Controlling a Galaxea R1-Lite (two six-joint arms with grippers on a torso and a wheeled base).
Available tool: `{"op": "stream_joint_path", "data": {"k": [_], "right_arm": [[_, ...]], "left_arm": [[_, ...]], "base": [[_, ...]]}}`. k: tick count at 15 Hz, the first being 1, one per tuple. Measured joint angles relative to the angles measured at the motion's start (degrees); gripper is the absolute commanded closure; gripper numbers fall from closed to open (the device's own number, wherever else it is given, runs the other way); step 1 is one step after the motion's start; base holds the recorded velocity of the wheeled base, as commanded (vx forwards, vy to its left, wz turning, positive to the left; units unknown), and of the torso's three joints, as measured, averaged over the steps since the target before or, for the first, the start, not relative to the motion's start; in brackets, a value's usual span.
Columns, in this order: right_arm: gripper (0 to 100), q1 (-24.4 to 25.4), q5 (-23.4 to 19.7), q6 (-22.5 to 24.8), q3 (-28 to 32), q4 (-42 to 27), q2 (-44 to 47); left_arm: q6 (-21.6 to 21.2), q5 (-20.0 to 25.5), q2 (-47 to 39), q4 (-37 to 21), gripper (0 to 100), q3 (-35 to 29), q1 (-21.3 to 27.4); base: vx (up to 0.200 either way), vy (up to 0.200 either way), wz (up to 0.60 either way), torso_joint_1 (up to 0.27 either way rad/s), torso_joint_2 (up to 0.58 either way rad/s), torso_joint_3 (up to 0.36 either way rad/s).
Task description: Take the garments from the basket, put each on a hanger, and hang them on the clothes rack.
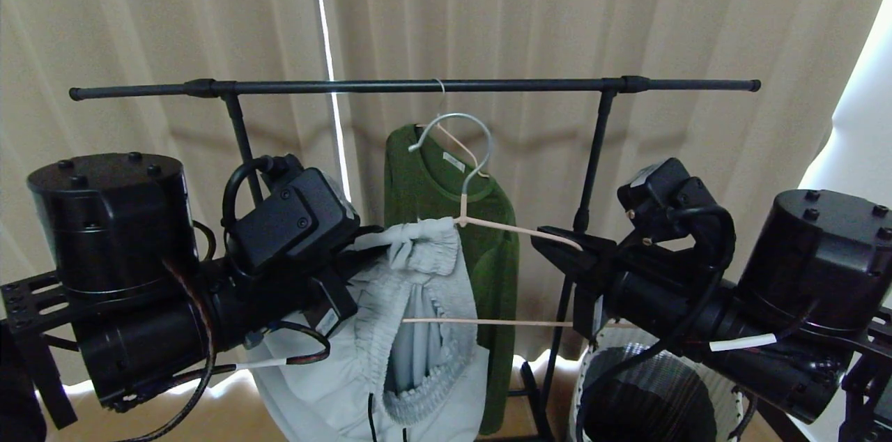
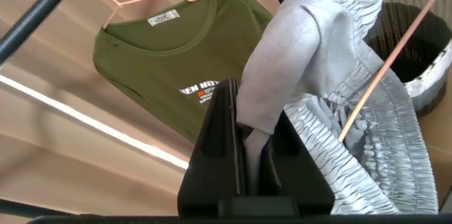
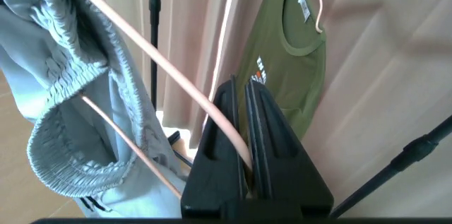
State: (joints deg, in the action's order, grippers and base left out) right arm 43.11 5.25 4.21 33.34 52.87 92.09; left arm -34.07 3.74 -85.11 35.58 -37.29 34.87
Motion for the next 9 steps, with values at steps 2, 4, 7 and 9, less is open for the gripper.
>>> {"op": "stream_joint_path", "data": {"k": [2,4,7,9], "right_arm": [[0,-0.05,0.02,-0.13,-0.35,0.48,-0.11],[0,-0.55,0.32,0.61,-0.52,0.48,-0.22],[0,-1.68,0.4,3.25,-1.32,4.77,-0.13],[0,-1.95,0.13,4.99,-3.58,9.14,0.57]], "left_arm": [[0.06,-0.3,-0.06,1.69,100,0.56,-1.0],[0.09,-2.29,-0.2,2.9,100,1.33,-2.71],[1.87,-11.24,-0.35,2.9,100,2.32,-5.42],[10.24,-15.13,-0.61,2.97,100,2.29,-5.6]], "base": [[0.0,0.0,0.0,0.0,0.0,0.0],[0.0,0.0,0.0,0.0,0.0,0.0],[0.0,0.0,0.0,0.0,0.0,0.0],[0.0,0.0,0.0,0.0,0.0,0.0]]}}
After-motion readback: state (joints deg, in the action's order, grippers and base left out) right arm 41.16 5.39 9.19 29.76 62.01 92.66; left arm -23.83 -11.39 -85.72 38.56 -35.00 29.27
